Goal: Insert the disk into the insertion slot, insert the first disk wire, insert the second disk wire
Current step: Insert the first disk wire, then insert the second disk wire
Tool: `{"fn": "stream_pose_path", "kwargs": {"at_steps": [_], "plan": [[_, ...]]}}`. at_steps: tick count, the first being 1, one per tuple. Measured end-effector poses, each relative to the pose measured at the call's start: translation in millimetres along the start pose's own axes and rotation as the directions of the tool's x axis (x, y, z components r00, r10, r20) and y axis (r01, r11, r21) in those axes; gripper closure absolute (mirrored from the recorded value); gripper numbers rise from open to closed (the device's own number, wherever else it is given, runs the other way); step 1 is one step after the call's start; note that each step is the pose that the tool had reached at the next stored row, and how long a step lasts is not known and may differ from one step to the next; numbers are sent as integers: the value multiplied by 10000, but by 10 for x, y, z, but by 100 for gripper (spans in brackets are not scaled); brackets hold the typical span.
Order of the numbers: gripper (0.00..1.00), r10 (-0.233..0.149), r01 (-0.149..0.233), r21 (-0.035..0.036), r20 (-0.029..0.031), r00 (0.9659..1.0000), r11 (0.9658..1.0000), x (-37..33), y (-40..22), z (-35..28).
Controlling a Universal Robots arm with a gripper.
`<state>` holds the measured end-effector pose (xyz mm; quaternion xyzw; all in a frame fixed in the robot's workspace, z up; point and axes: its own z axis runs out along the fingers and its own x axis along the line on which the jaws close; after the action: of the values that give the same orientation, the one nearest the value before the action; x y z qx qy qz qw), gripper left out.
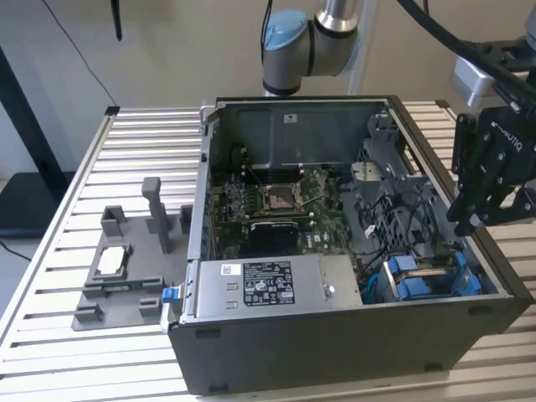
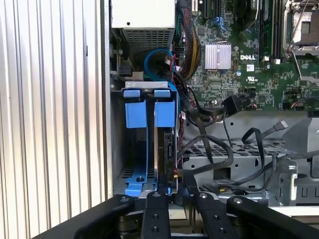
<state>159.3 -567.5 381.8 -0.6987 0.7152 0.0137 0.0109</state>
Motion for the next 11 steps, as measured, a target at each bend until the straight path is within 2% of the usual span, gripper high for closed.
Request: {"fn": "stream_pose_path", "kwargs": {"at_steps": [4,11], "plan": [[73,0,0,0,-2,10000,10000,-23,17,0],[73,0,0,19,0,10000,10000,-161,101,6]]}}
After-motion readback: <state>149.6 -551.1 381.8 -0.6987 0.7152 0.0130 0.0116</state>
